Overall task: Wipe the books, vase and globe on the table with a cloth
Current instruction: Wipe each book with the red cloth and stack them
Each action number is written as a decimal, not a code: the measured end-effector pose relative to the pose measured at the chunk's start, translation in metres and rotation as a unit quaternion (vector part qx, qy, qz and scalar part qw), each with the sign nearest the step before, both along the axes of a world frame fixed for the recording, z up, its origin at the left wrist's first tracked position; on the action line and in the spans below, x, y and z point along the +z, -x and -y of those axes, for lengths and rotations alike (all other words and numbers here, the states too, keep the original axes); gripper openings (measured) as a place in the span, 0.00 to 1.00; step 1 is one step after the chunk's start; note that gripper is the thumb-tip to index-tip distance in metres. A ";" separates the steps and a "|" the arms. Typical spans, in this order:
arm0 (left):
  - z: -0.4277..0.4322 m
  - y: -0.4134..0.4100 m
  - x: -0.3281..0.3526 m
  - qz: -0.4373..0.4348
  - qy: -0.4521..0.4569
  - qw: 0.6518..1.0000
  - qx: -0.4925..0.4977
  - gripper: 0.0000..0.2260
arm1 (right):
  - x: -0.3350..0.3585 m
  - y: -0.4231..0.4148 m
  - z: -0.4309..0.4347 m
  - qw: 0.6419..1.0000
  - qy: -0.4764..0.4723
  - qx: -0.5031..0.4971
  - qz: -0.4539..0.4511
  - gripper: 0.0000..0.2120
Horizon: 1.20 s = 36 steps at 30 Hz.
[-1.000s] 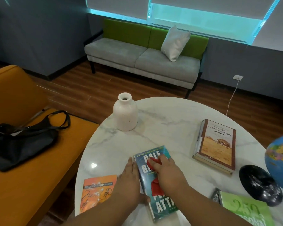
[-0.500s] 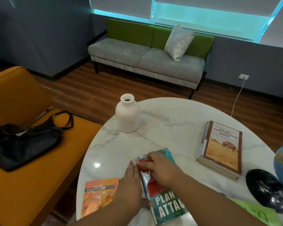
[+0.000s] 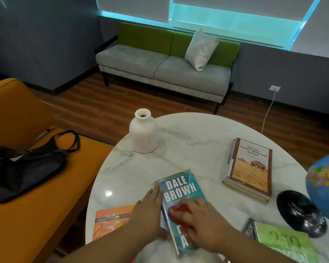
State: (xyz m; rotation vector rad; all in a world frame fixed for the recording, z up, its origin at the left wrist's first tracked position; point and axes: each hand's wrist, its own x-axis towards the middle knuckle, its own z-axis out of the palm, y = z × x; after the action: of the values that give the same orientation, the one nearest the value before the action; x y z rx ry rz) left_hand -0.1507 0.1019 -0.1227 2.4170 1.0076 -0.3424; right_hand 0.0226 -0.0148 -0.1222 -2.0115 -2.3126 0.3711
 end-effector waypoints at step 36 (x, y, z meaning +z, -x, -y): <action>0.015 -0.008 0.005 -0.033 -0.013 0.999 0.042 0.46 | -0.005 0.022 0.072 0.988 0.012 -0.153 0.005 0.27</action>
State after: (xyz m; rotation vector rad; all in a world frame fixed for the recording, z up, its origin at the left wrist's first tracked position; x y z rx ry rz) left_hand -0.1426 0.0869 -0.1179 2.3928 1.1451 -0.3832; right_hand 0.0009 -0.0867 -0.1268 -2.3357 -1.9651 0.3700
